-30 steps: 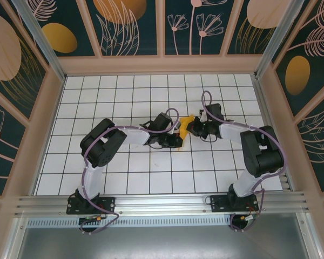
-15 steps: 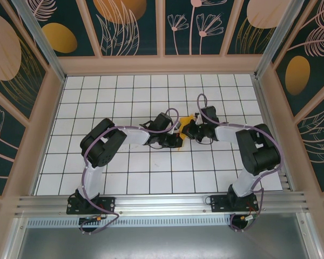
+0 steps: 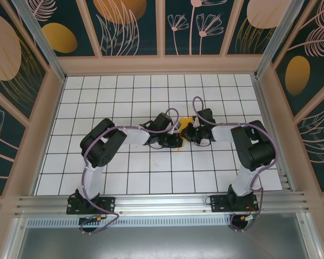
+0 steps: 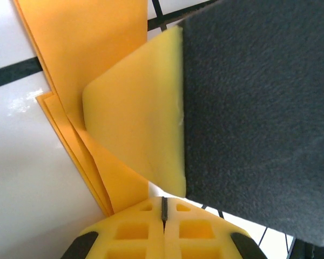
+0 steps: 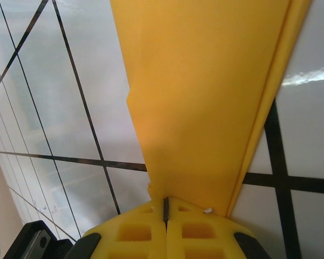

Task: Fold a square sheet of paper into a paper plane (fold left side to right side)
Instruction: Fold the wing for the fifth time at the center of the table.

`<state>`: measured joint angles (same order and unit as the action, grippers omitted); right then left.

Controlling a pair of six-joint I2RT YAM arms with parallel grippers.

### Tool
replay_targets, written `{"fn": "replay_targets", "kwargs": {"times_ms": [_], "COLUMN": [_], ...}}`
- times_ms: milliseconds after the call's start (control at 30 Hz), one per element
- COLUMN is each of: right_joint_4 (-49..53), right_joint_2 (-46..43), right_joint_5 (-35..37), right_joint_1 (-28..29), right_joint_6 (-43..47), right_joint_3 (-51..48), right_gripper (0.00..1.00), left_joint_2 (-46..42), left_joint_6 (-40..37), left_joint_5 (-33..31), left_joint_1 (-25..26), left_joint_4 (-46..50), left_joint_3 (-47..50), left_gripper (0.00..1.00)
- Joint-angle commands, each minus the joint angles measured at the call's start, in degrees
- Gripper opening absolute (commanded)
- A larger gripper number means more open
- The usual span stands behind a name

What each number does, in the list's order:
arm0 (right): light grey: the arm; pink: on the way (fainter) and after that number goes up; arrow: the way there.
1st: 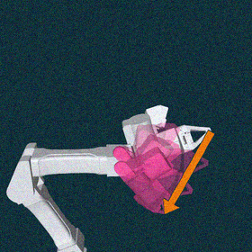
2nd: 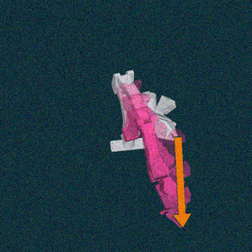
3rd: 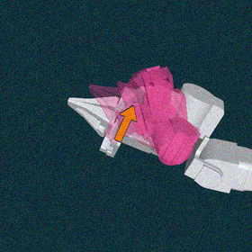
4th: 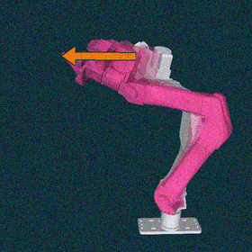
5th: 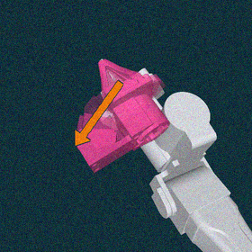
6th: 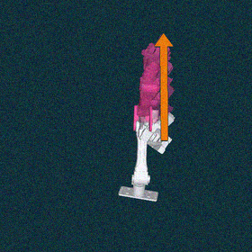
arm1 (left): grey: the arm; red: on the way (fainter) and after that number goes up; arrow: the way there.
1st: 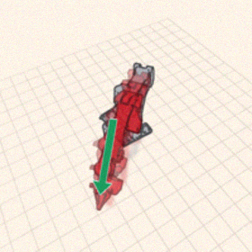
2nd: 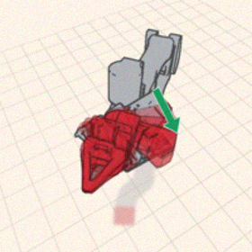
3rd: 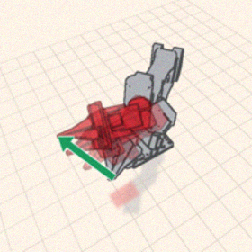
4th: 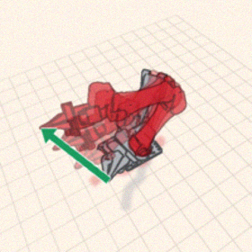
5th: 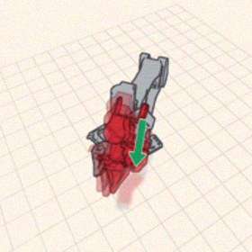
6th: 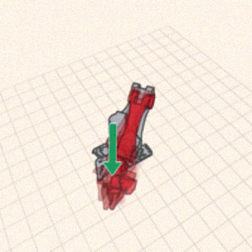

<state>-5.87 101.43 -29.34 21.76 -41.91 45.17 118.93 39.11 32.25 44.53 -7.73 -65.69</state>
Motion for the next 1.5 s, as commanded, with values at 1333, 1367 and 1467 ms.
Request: {"fn": "replay_targets", "kwargs": {"times_ms": [1333,1367,1467], "right_joint_4": [10.49,11.88,17.03], "right_joint_2": [-6.67,-7.96,-11.16], "right_joint_5": [6.95,8.45,13.46], "right_joint_1": [-6.58,-6.58,-6.49], "right_joint_6": [7.81,7.66,6.27], "right_joint_3": [10.76,10.71,10.35], "right_gripper": [0.31,0.35,0.47], "left_joint_2": [-17.78,-18.78,-20.41], "left_joint_6": [-3.22,-3.17,-2.64], "left_joint_5": [-8.88,-10.75,-19.82], "left_joint_1": [2.39,2.31,2.05], "left_joint_4": [9.89,9.75,11.23], "left_joint_3": [11.35,11.38,10.52], "left_gripper": [0.15,0.16,0.21]}}
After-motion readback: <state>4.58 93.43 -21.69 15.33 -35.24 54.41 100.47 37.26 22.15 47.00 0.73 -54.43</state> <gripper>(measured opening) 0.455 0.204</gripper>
